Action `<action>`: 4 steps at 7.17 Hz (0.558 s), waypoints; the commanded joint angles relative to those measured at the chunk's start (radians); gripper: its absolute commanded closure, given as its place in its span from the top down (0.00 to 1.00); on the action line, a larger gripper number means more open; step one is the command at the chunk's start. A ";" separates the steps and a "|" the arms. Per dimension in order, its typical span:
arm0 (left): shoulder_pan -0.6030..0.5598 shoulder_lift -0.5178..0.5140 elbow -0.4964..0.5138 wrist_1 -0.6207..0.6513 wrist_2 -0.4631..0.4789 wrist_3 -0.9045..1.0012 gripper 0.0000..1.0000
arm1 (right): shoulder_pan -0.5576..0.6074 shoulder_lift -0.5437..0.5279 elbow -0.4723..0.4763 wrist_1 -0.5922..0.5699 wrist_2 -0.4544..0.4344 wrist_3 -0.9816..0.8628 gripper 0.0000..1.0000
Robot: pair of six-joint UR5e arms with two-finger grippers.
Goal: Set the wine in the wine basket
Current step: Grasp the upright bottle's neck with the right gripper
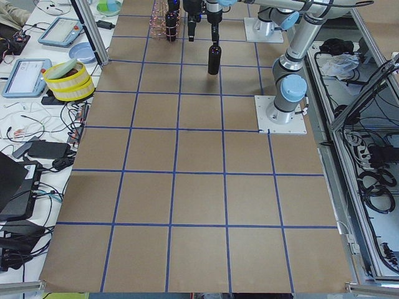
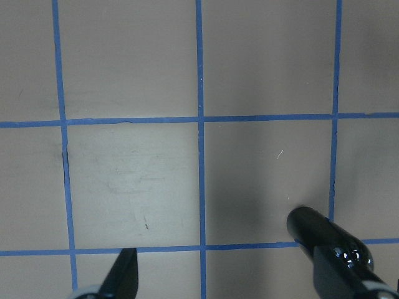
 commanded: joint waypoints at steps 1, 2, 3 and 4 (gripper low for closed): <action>-0.001 0.000 0.000 0.000 -0.001 0.000 1.00 | 0.000 0.000 -0.001 -0.002 0.000 0.016 0.06; -0.001 0.000 -0.002 0.000 -0.001 0.000 1.00 | -0.001 -0.002 -0.001 -0.003 -0.001 0.011 0.00; -0.001 0.002 -0.006 0.003 -0.001 0.000 1.00 | -0.002 -0.009 -0.006 -0.016 -0.003 0.013 0.00; 0.000 0.002 -0.006 0.003 -0.001 0.000 1.00 | -0.021 -0.032 -0.009 -0.010 -0.001 -0.005 0.00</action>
